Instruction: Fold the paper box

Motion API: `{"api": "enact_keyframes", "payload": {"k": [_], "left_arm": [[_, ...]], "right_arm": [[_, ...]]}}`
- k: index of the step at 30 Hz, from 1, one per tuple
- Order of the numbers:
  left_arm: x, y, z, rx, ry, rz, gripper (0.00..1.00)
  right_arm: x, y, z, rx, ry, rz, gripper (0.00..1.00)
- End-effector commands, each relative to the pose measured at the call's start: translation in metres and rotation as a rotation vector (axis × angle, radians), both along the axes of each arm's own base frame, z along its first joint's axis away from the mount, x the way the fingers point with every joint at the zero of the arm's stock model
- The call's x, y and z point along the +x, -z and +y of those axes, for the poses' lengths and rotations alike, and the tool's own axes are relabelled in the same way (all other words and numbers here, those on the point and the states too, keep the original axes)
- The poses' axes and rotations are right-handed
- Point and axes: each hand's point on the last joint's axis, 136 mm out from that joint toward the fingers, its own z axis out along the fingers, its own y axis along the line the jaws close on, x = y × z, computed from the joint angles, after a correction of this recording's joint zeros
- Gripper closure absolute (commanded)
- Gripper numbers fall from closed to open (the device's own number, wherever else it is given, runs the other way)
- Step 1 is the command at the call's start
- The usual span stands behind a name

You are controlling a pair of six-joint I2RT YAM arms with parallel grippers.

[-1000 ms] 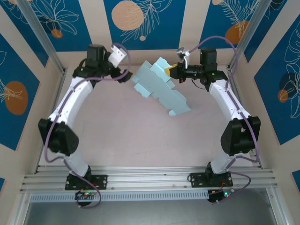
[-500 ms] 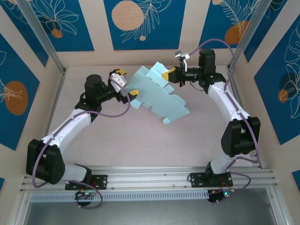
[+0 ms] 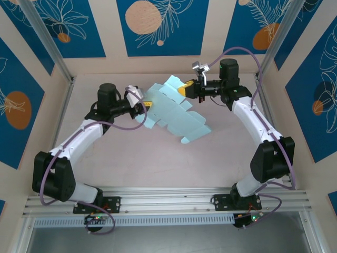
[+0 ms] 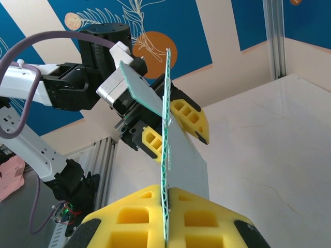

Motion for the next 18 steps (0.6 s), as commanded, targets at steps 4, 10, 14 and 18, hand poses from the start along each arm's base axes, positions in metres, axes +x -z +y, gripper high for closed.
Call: {"api": "enact_keyframes", "payload": {"k": [4,10,14,18], "left_arm": [[0.007,0.0,0.004,0.026,-0.021,0.029,0.88],[0.016,-0.004,0.011,0.142,-0.114,0.096,0.95],[0.015,0.011,0.005,0.324,-0.147,0.049,0.98],[0.028,0.03,0.005,0.431,-0.2,0.011,1.0]], "right_arm": [[0.014,0.02,0.005,-0.029,0.076,0.075,1.0],[0.029,0.069,0.008,-0.12,0.248,0.207,0.97],[0.037,0.105,0.003,-0.168,0.389,0.336,0.83],[0.043,0.129,-0.01,-0.205,0.528,0.455,0.57]]}}
